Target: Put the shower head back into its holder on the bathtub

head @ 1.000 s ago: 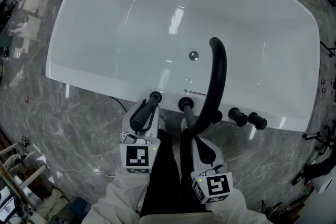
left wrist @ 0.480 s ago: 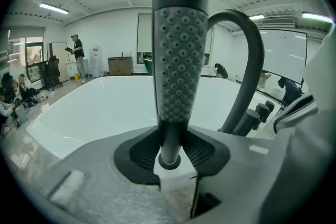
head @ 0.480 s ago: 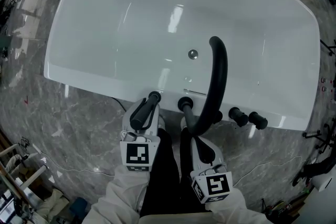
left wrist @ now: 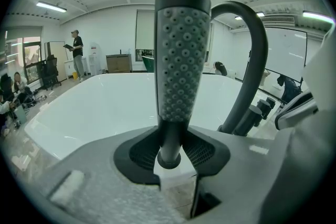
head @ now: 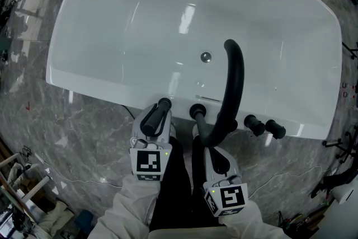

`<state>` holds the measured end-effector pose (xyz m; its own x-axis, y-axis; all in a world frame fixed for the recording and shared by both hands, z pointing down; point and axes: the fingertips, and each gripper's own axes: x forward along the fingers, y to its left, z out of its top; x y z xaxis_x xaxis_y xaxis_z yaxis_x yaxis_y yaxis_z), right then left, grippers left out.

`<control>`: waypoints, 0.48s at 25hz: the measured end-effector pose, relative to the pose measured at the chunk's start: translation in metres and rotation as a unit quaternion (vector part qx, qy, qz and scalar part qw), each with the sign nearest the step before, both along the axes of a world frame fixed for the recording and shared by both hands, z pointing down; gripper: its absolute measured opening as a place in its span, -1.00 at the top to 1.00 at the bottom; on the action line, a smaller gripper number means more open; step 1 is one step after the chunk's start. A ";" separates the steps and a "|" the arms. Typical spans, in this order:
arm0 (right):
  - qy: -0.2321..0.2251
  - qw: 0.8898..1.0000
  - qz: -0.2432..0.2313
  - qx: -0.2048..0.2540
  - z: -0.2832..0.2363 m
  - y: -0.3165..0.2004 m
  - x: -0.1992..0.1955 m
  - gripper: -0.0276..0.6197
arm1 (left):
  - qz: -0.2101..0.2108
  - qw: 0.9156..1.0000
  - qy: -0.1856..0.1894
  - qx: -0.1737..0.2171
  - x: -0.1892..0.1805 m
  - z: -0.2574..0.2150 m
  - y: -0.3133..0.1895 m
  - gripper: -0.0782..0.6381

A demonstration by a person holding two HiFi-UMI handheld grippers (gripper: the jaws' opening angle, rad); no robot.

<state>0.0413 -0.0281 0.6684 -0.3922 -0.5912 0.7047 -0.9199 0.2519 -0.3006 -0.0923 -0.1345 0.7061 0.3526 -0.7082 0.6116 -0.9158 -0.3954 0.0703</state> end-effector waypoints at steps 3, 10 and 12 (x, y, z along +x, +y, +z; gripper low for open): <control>0.001 1.000 -0.002 0.006 -0.001 -0.004 0.000 0.90 | 0.002 1.000 -0.002 0.001 0.002 0.001 -0.001 0.39; 0.001 1.000 0.001 -0.002 0.003 -0.005 0.000 0.90 | 0.004 1.000 0.000 0.006 0.004 0.003 -0.004 0.39; 0.001 1.000 -0.001 0.000 0.003 -0.006 -0.001 0.90 | 0.004 1.000 -0.002 0.004 0.005 0.004 -0.004 0.39</control>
